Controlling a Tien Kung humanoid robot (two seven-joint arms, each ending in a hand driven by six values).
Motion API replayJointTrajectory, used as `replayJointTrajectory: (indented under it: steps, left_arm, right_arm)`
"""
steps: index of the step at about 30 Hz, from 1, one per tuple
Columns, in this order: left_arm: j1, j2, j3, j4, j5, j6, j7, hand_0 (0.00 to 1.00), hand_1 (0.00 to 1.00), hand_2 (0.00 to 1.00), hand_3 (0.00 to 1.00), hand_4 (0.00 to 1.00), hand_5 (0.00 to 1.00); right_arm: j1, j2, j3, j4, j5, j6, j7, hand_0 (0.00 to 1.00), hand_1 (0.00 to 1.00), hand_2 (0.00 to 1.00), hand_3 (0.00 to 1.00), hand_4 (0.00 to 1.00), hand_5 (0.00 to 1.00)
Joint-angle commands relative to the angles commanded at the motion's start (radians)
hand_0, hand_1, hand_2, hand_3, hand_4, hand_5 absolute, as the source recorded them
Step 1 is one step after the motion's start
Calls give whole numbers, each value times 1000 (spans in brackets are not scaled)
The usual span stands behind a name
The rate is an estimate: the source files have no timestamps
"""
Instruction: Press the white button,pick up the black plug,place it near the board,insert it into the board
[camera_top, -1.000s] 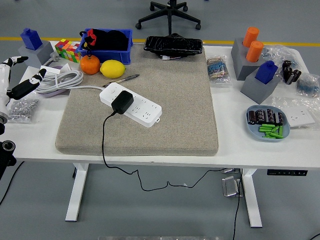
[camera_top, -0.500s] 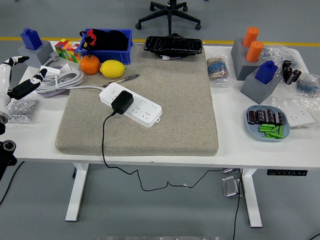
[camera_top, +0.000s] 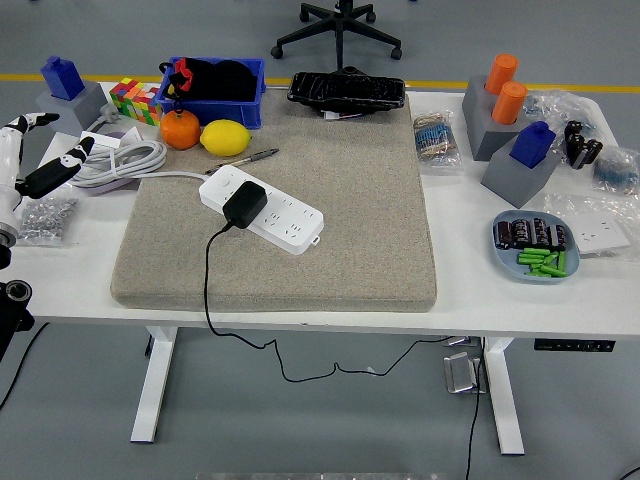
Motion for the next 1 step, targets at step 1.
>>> replayJointTrajectory:
  steps: [1]
  left_arm:
    - [0,0,1,0,0,0,0,977,914,840,779,819,551]
  right_arm:
    - [0,0,0,-1,-1,1,-1,675,590,585,574,639,322]
